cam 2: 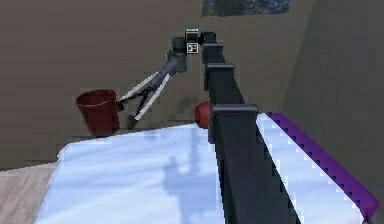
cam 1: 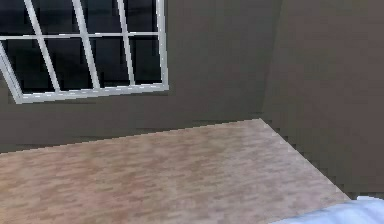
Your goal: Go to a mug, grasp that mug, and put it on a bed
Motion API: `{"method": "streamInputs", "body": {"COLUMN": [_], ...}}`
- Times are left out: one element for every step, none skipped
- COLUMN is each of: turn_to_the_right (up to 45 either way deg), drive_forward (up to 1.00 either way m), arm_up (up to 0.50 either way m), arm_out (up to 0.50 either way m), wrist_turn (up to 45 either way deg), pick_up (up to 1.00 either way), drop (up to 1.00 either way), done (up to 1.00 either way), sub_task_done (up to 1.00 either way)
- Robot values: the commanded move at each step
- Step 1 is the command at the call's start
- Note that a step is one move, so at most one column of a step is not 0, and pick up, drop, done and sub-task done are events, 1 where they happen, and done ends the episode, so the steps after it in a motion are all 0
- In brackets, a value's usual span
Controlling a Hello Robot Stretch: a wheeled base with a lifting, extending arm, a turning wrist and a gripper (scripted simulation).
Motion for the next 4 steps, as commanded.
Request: {"method": "streamInputs", "body": {"turn_to_the_right": [0.0, 0.0, 0.0, 0.0], "drive_forward": [0.00, 0.00, 0.00, 0.00], "arm_up": [0.00, 0.00, 0.00, -0.46], "arm_out": [0.00, 0.00, 0.00, 0.00], "wrist_turn": [45.0, 45.0, 36.0, 0.0], "pick_up": [0.00, 0.00, 0.00, 0.00], "drop": [0.00, 0.00, 0.00, 0.00], "done": [0.00, 0.00, 0.00, 0.00], "sub_task_done": [0.00, 0.00, 0.00, 0.00]}}
